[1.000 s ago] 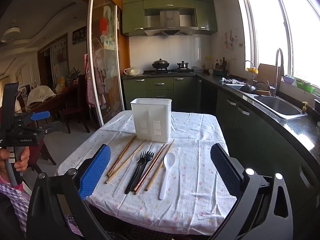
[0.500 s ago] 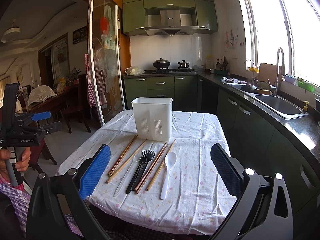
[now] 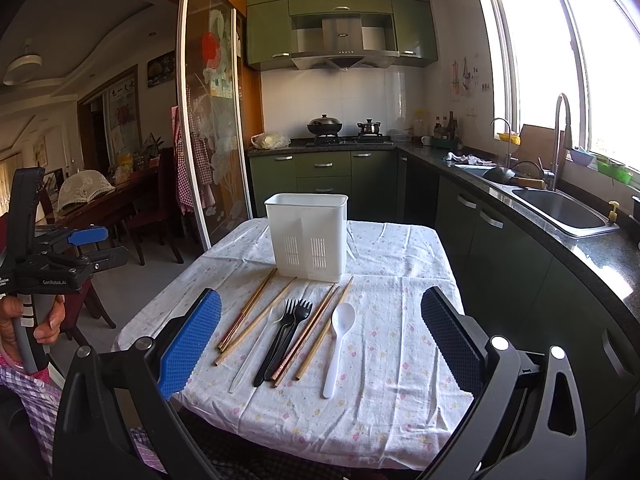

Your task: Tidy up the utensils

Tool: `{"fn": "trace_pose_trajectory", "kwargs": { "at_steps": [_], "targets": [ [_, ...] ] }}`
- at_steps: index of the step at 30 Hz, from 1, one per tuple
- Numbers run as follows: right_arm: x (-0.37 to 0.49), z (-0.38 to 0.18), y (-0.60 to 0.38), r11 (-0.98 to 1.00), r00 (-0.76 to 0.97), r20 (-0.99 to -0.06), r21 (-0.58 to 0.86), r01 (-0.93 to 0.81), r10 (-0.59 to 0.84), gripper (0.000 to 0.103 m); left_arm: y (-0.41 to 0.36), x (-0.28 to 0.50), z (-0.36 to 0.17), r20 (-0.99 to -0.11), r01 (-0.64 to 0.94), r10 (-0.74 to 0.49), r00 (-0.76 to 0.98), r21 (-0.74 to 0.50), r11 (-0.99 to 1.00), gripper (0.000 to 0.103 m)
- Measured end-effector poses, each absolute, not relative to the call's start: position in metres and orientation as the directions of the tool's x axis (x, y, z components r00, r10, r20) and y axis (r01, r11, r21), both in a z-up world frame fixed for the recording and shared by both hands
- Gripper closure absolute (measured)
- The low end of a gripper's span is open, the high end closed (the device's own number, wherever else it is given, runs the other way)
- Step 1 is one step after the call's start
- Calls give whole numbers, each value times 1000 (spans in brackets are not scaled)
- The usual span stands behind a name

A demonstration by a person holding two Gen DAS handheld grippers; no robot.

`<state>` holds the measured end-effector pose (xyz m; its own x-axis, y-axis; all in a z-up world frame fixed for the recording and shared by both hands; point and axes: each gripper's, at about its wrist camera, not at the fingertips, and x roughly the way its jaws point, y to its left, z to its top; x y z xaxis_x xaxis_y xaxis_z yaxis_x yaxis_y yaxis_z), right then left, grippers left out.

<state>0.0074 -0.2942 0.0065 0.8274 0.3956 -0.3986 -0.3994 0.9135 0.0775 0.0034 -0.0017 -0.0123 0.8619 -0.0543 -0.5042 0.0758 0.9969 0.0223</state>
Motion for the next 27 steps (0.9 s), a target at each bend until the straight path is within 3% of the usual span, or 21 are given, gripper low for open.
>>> {"fn": "trace_pose_trajectory", "kwargs": {
  "at_steps": [27],
  "targets": [
    [11, 5, -294, 913, 824, -405, 81, -400, 396, 4, 2, -1, -8, -483, 69, -51, 874, 19, 997, 7]
  ]
}}
